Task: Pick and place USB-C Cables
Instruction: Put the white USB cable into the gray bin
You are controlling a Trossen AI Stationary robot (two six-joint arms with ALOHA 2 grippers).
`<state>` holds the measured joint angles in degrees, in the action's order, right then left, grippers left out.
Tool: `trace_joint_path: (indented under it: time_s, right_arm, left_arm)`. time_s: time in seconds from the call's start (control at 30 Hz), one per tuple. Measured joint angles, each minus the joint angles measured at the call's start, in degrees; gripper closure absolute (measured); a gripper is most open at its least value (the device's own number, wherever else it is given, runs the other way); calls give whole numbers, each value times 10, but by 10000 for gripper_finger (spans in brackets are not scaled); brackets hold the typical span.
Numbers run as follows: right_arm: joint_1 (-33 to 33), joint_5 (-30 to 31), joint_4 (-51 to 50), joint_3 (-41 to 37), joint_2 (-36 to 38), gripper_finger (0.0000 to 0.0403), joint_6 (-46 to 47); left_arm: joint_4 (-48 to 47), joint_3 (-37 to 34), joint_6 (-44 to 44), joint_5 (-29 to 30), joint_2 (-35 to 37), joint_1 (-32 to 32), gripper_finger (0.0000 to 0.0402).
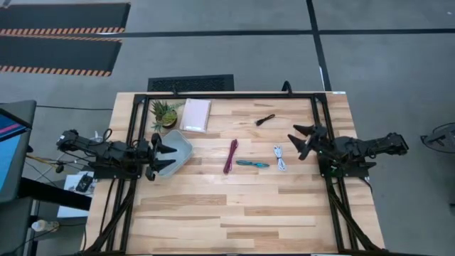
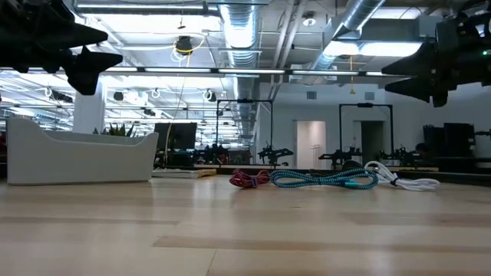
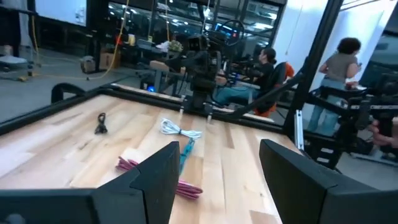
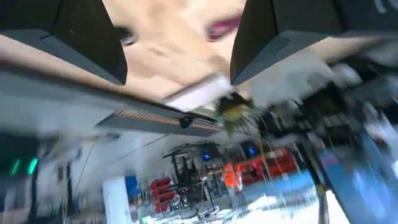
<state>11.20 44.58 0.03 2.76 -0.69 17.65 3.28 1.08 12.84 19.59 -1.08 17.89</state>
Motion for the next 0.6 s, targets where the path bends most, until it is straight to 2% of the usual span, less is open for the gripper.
trace_joint_path:
  time_s: [0.1, 0.17, 0.47, 0.6]
  right_arm:
    - [1, -3, 2, 0, 0, 92, 118]
    - [0, -2, 2, 0, 0, 92, 158]
    - [-19, 5, -38, 3, -1, 92, 168]
    - [-16, -54, -40, 3, -9, 92, 207]
  left_arm:
    - [6, 0, 22, -9, 0, 0, 189]
    - [12, 0, 47, -10, 0, 0, 189]
    - [8, -4, 84, -9, 0, 0, 189]
    - [9, -4, 116, -9, 0, 0, 189]
